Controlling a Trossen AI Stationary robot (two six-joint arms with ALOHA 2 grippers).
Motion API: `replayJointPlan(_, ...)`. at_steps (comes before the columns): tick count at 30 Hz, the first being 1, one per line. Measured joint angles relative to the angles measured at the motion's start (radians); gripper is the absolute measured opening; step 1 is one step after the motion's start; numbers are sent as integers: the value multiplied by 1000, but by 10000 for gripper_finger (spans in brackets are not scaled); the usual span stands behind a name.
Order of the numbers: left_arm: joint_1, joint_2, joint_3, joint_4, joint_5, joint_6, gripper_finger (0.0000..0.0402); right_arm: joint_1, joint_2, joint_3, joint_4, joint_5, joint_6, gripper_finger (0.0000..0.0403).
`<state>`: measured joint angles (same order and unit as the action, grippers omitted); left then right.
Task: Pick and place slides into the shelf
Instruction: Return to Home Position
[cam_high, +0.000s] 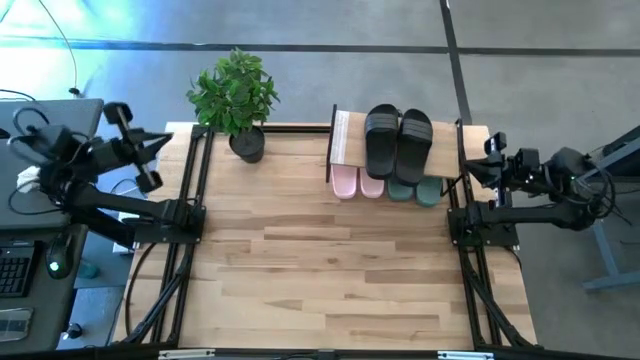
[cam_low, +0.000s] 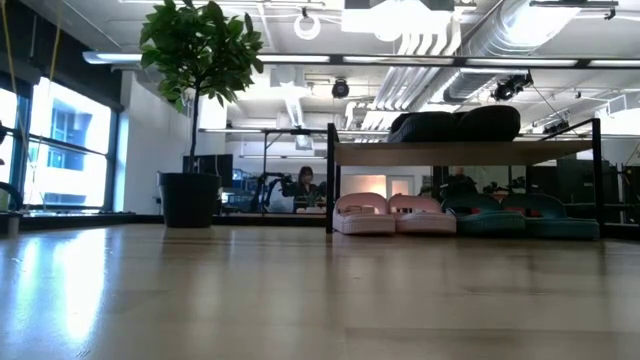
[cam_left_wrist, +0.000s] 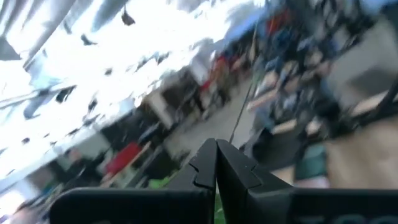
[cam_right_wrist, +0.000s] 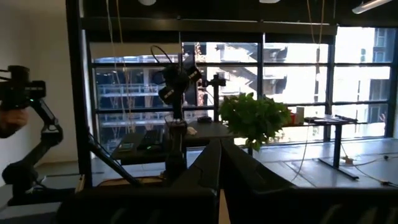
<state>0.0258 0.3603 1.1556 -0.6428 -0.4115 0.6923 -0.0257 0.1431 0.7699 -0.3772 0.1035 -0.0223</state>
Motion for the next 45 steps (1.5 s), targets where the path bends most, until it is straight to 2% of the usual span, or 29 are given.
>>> replayJointPlan(7, -1, -221, -284, 208, 169, -9, 0, 0, -21, -97, 126, -79, 0, 0)
replayJointPlan(12, 0, -293, -425, 291, 289, -12, 0, 0, -22, -173, 260, -139, 0, 0)
replayJointPlan(17, 0, -356, -566, 424, 351, -35, 0, 0, -22, -244, 335, -149, 8, 0)
replayJointPlan(21, 0, -353, -643, 482, 354, -66, 0, 0, -23, -300, 411, -149, 21, 0)
replayJointPlan(29, 0, -351, -777, 527, 209, -245, 0, 0, -27, -433, 508, -78, 96, 0)
replayJointPlan(34, 0, -351, -880, 580, 191, -332, 0, 0, -27, -491, 522, -78, 156, 0)
replayJointPlan(45, 0, -351, -1100, 754, 195, -363, 0, 0, -28, -575, 521, -86, 180, 0)
